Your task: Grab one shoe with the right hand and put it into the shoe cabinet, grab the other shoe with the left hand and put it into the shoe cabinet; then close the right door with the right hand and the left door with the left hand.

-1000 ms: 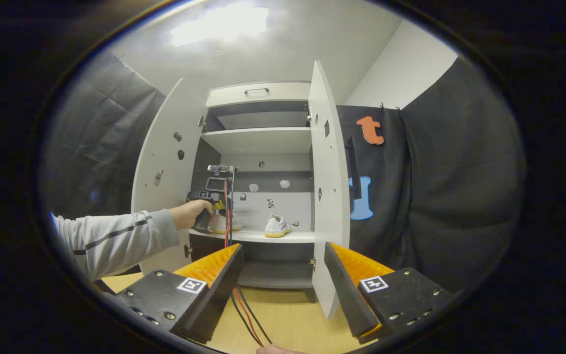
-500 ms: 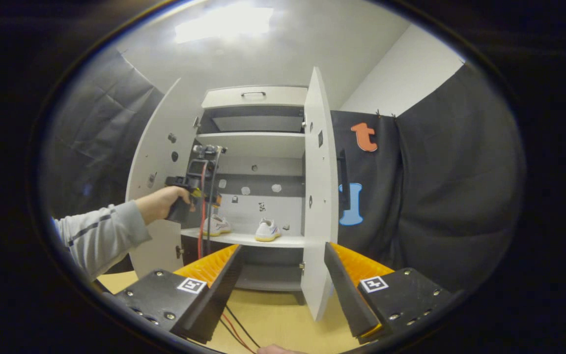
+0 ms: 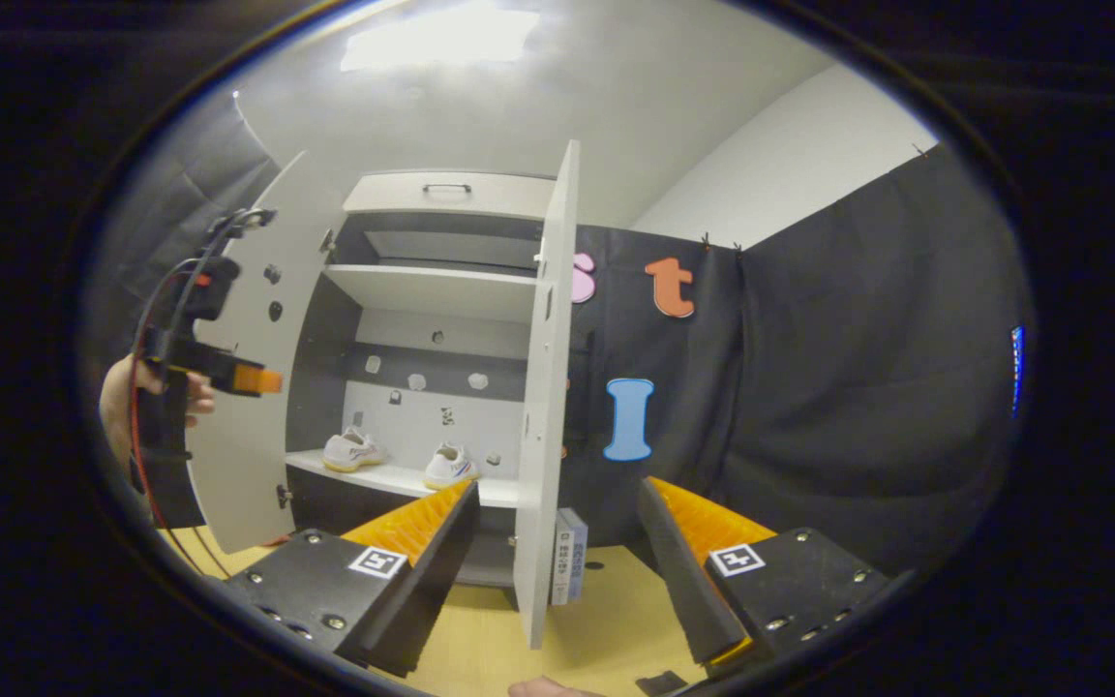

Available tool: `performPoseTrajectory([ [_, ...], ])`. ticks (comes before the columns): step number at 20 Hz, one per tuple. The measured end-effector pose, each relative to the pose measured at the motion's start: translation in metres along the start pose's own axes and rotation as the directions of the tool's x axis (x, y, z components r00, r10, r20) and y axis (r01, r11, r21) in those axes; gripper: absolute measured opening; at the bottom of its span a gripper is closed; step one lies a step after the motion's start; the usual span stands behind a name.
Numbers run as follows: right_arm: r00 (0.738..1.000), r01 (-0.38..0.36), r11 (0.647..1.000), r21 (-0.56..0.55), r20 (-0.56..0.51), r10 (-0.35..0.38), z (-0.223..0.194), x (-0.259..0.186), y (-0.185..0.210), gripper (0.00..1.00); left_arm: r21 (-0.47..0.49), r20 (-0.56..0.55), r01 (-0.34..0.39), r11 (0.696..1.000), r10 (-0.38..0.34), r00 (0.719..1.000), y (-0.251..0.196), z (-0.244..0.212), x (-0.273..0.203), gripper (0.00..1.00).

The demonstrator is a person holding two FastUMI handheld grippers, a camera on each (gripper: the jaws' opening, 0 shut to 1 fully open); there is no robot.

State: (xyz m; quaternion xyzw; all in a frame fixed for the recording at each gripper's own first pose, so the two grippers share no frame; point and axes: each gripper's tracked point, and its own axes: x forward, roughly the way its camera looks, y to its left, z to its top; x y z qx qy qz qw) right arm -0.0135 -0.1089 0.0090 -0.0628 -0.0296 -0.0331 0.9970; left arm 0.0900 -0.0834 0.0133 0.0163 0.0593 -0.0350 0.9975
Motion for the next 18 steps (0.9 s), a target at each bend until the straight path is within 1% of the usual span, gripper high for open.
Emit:
performPoseTrajectory([
  [3, 0.999, 0.040, 0.999, 0.005, -0.038, -0.040, 0.007, 0.020, -0.035, 0.98, -0.019, 0.012, 0.087, 0.996, -0.087, 0.996, -0.016, -0.015, -0.038, 0.96],
  [5, 0.996, 0.069, 0.998, -0.001, -0.054, -0.069, 0.014, 0.034, -0.060, 0.98, -0.033, 0.040, 0.113, 0.993, -0.112, 0.993, -0.020, -0.018, -0.057, 0.97],
  [8, 0.988, 0.132, 0.991, -0.008, -0.083, -0.133, 0.020, 0.052, -0.106, 0.97, -0.021, 0.062, 0.149, 0.989, -0.147, 0.987, -0.025, -0.029, -0.082, 0.97],
  [11, 0.981, 0.162, 0.987, -0.019, -0.103, -0.163, 0.019, 0.078, -0.136, 0.98, -0.029, 0.093, 0.164, 0.986, -0.160, 0.983, -0.025, -0.032, -0.103, 0.97],
  [14, 0.980, 0.146, 0.988, -0.043, -0.129, -0.150, 0.010, 0.105, -0.153, 0.98, -0.019, 0.114, 0.166, 0.986, -0.163, 0.980, -0.020, -0.040, -0.120, 0.97],
  [15, 0.978, 0.151, 0.987, -0.053, -0.136, -0.156, 0.007, 0.115, -0.160, 0.98, -0.022, 0.116, 0.162, 0.987, -0.158, 0.981, -0.018, -0.043, -0.125, 0.96],
  [18, 0.975, 0.154, 0.987, -0.037, -0.156, -0.158, 0.004, 0.142, -0.173, 0.98, -0.021, 0.109, 0.175, 0.984, -0.172, 0.979, -0.018, -0.049, -0.132, 0.96],
])
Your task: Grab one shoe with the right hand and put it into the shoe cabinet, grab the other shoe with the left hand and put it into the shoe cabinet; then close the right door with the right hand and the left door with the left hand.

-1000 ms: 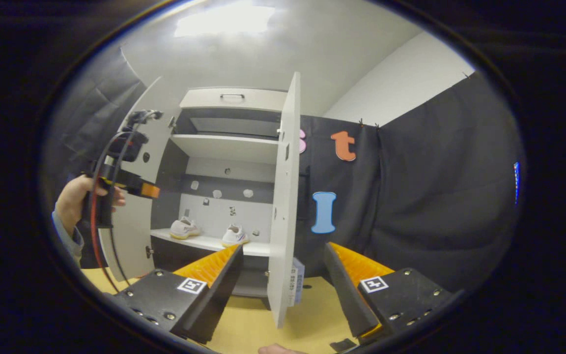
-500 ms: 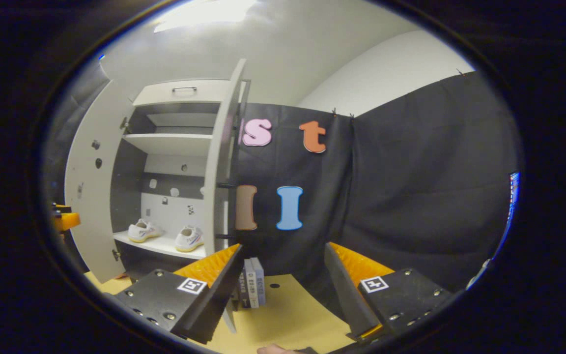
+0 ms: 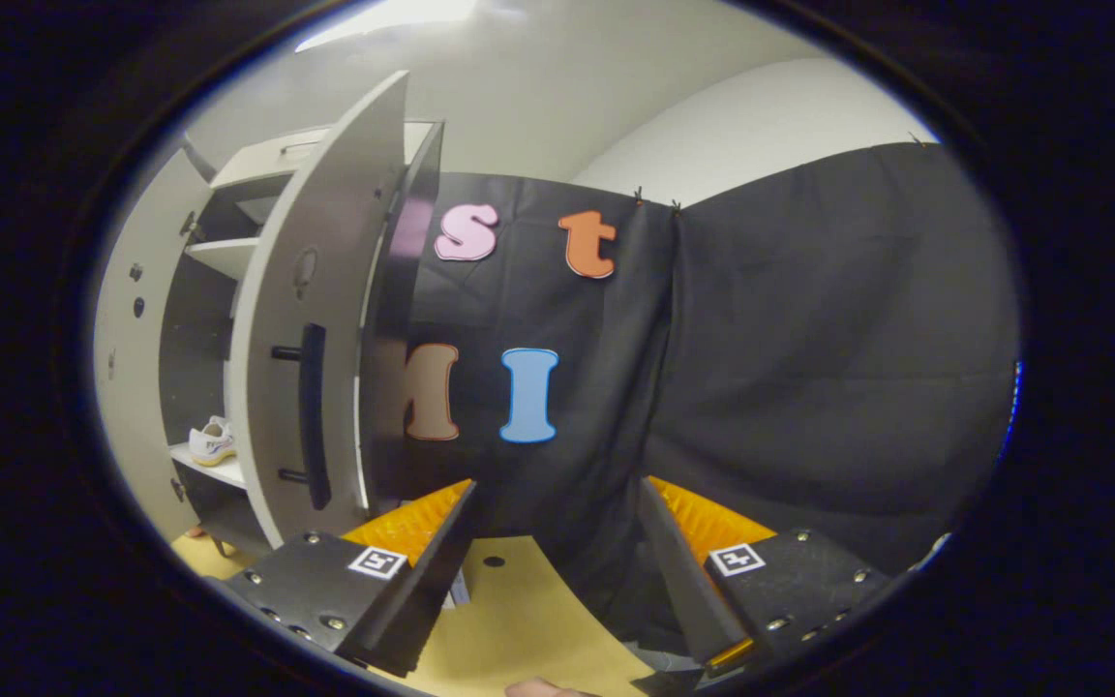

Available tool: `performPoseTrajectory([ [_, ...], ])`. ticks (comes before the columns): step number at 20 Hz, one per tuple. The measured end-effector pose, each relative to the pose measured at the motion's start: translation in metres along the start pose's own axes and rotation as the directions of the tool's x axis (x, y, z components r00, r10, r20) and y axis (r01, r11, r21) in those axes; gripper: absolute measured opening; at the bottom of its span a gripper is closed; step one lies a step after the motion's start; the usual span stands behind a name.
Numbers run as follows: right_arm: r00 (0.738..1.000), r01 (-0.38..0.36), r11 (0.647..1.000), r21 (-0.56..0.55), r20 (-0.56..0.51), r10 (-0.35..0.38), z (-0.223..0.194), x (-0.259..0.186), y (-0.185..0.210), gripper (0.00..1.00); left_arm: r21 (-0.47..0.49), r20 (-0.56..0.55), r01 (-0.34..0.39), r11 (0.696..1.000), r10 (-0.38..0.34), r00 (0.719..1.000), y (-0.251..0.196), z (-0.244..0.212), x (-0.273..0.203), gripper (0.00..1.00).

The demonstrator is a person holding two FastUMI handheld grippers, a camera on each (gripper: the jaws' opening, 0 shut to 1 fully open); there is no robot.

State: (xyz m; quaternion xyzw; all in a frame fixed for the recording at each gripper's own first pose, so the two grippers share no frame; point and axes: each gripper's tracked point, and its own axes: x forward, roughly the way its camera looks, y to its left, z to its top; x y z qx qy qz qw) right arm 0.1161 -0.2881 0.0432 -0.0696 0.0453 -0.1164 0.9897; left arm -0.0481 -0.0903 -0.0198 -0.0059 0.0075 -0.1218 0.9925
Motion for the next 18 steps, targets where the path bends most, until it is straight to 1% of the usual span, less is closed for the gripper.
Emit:
performPoseTrajectory([
  [2, 1.000, -0.015, 1.000, 0.004, -0.015, 0.015, 0.000, 0.013, 0.004, 0.98, 0.007, 0.005, -0.015, 1.000, 0.015, 1.000, 0.002, -0.001, 0.004, 0.97],
  [3, 0.999, -0.039, 0.999, 0.003, -0.020, 0.039, 0.001, 0.018, 0.012, 0.98, 0.006, 0.008, -0.019, 1.000, 0.019, 1.000, 0.004, 0.000, 0.002, 0.96],
  [7, 0.984, -0.175, 0.984, 0.022, -0.023, 0.176, 0.004, 0.027, 0.067, 0.98, 0.001, 0.021, -0.036, 0.999, 0.036, 0.999, 0.012, 0.004, -0.003, 0.96],
  [9, 0.977, -0.210, 0.977, 0.026, -0.035, 0.211, 0.000, 0.029, 0.086, 0.99, -0.004, 0.019, -0.036, 0.999, 0.036, 0.999, 0.014, 0.003, -0.004, 0.97],
  [11, 0.977, -0.206, 0.978, 0.018, -0.050, 0.206, 0.000, 0.035, 0.094, 0.98, -0.007, 0.009, -0.036, 0.999, 0.036, 0.999, 0.018, 0.001, -0.004, 0.96],
  [13, 0.967, -0.245, 0.969, 0.031, -0.066, 0.246, 0.000, 0.034, 0.116, 0.99, -0.010, 0.001, -0.038, 0.999, 0.038, 0.999, 0.022, -0.002, -0.005, 0.96],
  [14, 0.970, -0.234, 0.972, 0.021, -0.062, 0.235, 0.002, 0.032, 0.115, 1.00, -0.013, 0.001, -0.040, 0.999, 0.040, 0.999, 0.024, -0.003, -0.005, 0.96],
  [15, 0.973, -0.222, 0.975, 0.012, -0.055, 0.223, 0.004, 0.031, 0.114, 0.91, -0.015, -0.001, -0.041, 0.999, 0.041, 0.999, 0.025, -0.003, -0.006, 0.96],
  [16, 0.976, -0.214, 0.977, -0.002, -0.052, 0.214, 0.004, 0.031, 0.114, 0.89, -0.018, -0.001, -0.042, 0.999, 0.042, 0.999, 0.027, -0.003, -0.007, 0.96],
  [17, 0.977, -0.207, 0.978, -0.001, -0.053, 0.207, 0.005, 0.029, 0.115, 0.93, -0.020, 0.000, -0.044, 0.999, 0.044, 0.999, 0.028, -0.002, -0.008, 0.96],
  [18, 0.977, -0.205, 0.979, 0.001, -0.058, 0.204, 0.004, 0.026, 0.119, 0.93, -0.021, 0.002, -0.048, 0.999, 0.048, 0.999, 0.031, -0.001, -0.008, 0.96],
])
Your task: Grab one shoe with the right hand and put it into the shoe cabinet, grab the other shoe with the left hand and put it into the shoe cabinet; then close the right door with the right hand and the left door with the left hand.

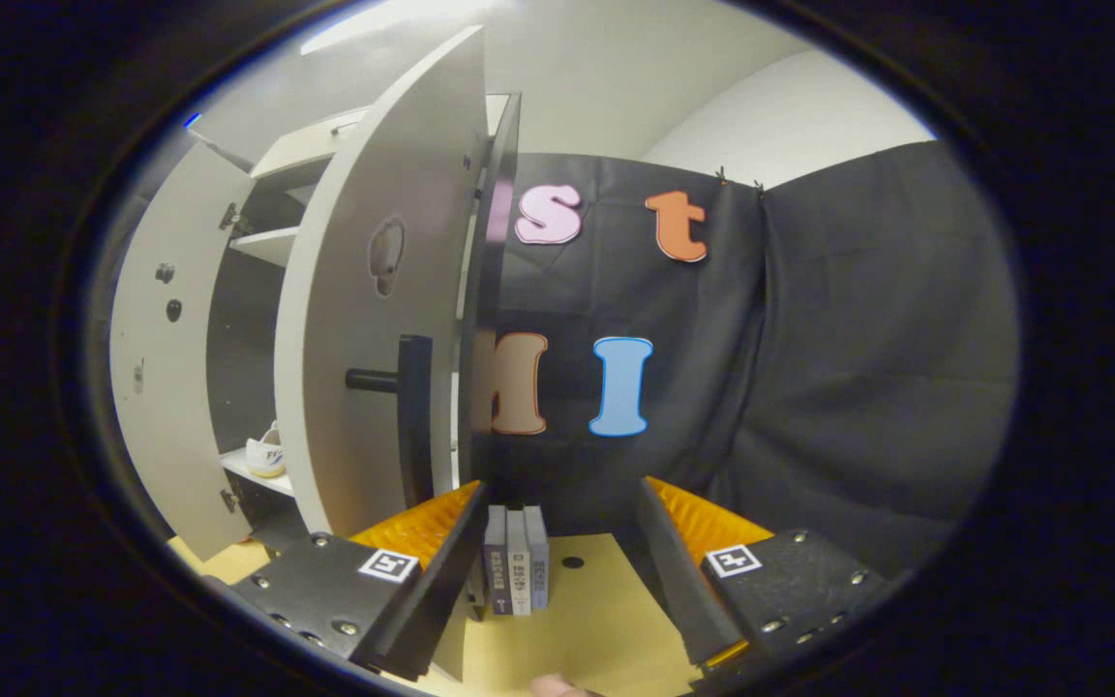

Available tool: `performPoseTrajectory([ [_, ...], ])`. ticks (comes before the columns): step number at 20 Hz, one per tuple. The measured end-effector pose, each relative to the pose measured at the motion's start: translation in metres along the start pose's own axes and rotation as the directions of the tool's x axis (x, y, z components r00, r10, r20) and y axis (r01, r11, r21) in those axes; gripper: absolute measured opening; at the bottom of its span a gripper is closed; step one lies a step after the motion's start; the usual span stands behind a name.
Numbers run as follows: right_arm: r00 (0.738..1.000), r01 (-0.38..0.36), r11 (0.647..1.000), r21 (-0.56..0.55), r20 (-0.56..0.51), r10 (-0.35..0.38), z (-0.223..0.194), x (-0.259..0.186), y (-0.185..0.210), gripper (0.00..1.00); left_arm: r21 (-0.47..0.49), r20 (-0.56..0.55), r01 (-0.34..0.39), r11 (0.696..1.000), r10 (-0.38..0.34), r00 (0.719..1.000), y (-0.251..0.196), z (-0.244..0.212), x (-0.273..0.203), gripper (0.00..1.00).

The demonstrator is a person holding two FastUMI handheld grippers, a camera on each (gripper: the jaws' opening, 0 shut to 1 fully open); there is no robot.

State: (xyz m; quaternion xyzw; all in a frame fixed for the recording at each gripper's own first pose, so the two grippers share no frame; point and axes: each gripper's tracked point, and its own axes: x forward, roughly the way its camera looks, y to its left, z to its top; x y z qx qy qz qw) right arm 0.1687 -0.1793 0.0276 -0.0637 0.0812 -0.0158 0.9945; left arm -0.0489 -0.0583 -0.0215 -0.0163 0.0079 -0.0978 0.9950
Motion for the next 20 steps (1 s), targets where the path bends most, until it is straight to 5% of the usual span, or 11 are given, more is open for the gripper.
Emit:
performPoseTrajectory([
  [12, 0.996, -0.086, 0.996, 0.033, 0.012, 0.086, 0.007, -0.010, 0.091, 0.93, -0.005, 0.001, -0.026, 1.000, 0.026, 1.000, 0.021, -0.001, -0.009, 0.97],
  [20, 0.980, -0.198, 0.980, 0.010, 0.006, 0.198, 0.000, -0.005, 0.193, 0.91, -0.014, -0.003, -0.086, 0.996, 0.086, 0.996, 0.062, 0.000, -0.009, 0.97],
])
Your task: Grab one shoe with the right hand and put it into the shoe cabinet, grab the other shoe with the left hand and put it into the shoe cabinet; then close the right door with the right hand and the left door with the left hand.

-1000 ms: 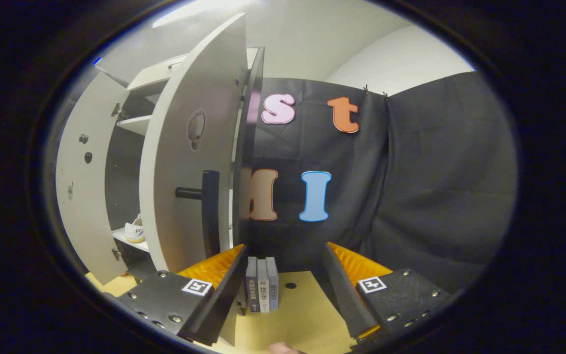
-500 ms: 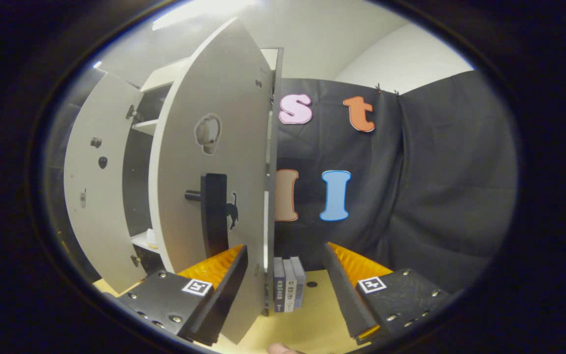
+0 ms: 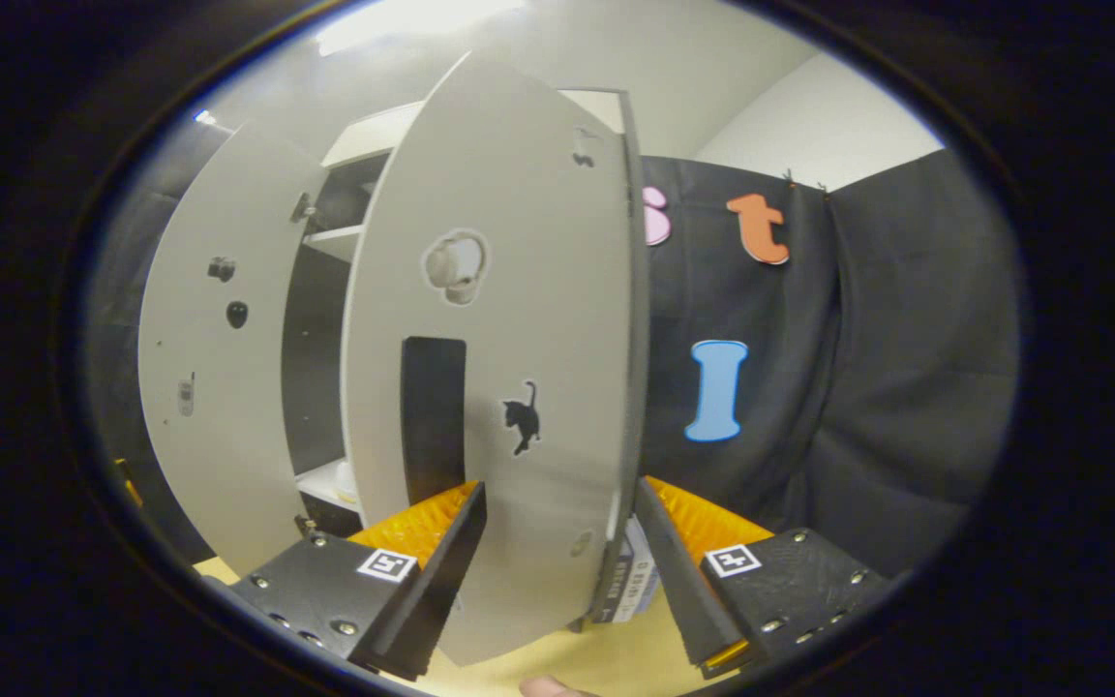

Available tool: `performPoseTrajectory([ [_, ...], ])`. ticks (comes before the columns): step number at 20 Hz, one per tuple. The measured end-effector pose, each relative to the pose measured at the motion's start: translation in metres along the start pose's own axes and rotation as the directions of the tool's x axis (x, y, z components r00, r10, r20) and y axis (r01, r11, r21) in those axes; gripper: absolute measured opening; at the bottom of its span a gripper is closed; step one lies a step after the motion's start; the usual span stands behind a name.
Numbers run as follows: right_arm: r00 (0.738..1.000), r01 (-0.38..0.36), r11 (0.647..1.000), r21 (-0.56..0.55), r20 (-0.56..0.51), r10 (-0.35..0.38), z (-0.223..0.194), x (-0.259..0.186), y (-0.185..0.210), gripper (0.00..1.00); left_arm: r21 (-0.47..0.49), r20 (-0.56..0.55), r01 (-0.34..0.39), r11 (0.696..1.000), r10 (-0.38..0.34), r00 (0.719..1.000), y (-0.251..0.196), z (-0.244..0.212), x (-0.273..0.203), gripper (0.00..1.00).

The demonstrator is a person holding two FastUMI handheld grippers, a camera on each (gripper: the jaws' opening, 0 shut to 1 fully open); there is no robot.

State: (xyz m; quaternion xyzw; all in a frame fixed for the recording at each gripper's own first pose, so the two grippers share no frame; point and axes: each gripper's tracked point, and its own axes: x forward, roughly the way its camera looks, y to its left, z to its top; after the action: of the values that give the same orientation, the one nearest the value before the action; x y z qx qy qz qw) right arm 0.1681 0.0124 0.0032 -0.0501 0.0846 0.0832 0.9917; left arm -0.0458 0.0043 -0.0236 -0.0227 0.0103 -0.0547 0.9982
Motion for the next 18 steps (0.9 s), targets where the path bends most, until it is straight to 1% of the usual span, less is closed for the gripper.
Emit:
performPoseTrajectory([
  [1, 1.000, -0.022, 1.000, -0.005, -0.012, 0.022, -0.006, 0.004, 0.015, 0.92, -0.001, -0.004, -0.012, 1.000, 0.012, 1.000, 0.007, 0.000, -0.002, 0.97],
  [2, 0.999, -0.029, 0.999, -0.020, -0.016, 0.028, -0.011, 0.006, 0.024, 0.92, 0.002, -0.007, -0.023, 1.000, 0.023, 1.000, 0.013, -0.001, -0.002, 0.97],
  [3, 1.000, -0.030, 0.999, -0.036, -0.005, 0.030, -0.013, 0.007, 0.030, 0.94, 0.006, -0.010, -0.034, 0.999, 0.034, 0.999, 0.020, -0.001, -0.001, 0.97],
  [4, 1.000, -0.027, 0.999, -0.045, 0.003, 0.027, -0.015, 0.006, 0.035, 0.92, 0.010, -0.014, -0.048, 0.999, 0.048, 0.999, 0.027, -0.001, 0.000, 0.97],
  [5, 1.000, -0.024, 0.998, -0.052, 0.006, 0.024, -0.017, 0.005, 0.040, 0.94, 0.013, -0.019, -0.061, 0.998, 0.061, 0.998, 0.035, -0.002, 0.000, 0.97],
  [6, 1.000, -0.021, 0.998, -0.053, 0.006, 0.022, -0.021, 0.004, 0.044, 0.92, 0.013, -0.022, -0.074, 0.997, 0.074, 0.997, 0.044, -0.001, 0.001, 0.97],
  [7, 1.000, -0.019, 0.998, -0.053, 0.007, 0.020, -0.023, 0.001, 0.046, 0.92, 0.008, -0.022, -0.084, 0.996, 0.084, 0.996, 0.050, 0.001, 0.002, 0.97],
  [8, 1.000, -0.020, 0.999, -0.049, 0.010, 0.020, -0.026, -0.005, 0.049, 0.94, 0.003, -0.022, -0.089, 0.996, 0.089, 0.996, 0.055, 0.002, 0.002, 0.97],
  [9, 1.000, -0.022, 0.999, -0.044, 0.012, 0.023, -0.027, -0.012, 0.050, 0.92, -0.001, -0.022, -0.094, 0.996, 0.094, 0.995, 0.060, 0.004, 0.002, 0.97],
  [11, 0.999, -0.034, 0.999, -0.035, 0.015, 0.034, -0.031, -0.025, 0.052, 0.96, 0.004, -0.017, -0.111, 0.994, 0.111, 0.994, 0.073, 0.007, 0.003, 0.96],
  [13, 0.999, -0.036, 0.999, -0.023, 0.018, 0.037, -0.036, -0.038, 0.054, 0.96, 0.021, -0.018, -0.139, 0.990, 0.140, 0.990, 0.091, 0.009, 0.004, 0.96],
  [14, 0.999, -0.035, 0.999, -0.019, 0.018, 0.036, -0.040, -0.046, 0.053, 0.94, 0.025, -0.023, -0.154, 0.988, 0.155, 0.988, 0.101, 0.010, 0.005, 0.93],
  [15, 0.999, -0.028, 1.000, -0.013, 0.018, 0.029, -0.043, -0.054, 0.053, 0.96, 0.028, -0.026, -0.166, 0.986, 0.167, 0.986, 0.109, 0.014, 0.007, 0.96],
  [16, 1.000, -0.019, 1.000, -0.002, 0.018, 0.019, -0.048, -0.063, 0.052, 0.94, 0.027, -0.023, -0.177, 0.984, 0.178, 0.984, 0.117, 0.018, 0.010, 0.93],
  [17, 1.000, -0.017, 1.000, 0.008, 0.017, 0.016, -0.053, -0.073, 0.053, 0.94, 0.028, -0.021, -0.194, 0.981, 0.195, 0.981, 0.127, 0.022, 0.013, 0.96],
  [18, 0.999, -0.024, 1.000, 0.016, 0.022, 0.024, -0.056, -0.082, 0.057, 0.94, 0.028, -0.011, -0.214, 0.977, 0.214, 0.977, 0.136, 0.028, 0.017, 0.96],
])
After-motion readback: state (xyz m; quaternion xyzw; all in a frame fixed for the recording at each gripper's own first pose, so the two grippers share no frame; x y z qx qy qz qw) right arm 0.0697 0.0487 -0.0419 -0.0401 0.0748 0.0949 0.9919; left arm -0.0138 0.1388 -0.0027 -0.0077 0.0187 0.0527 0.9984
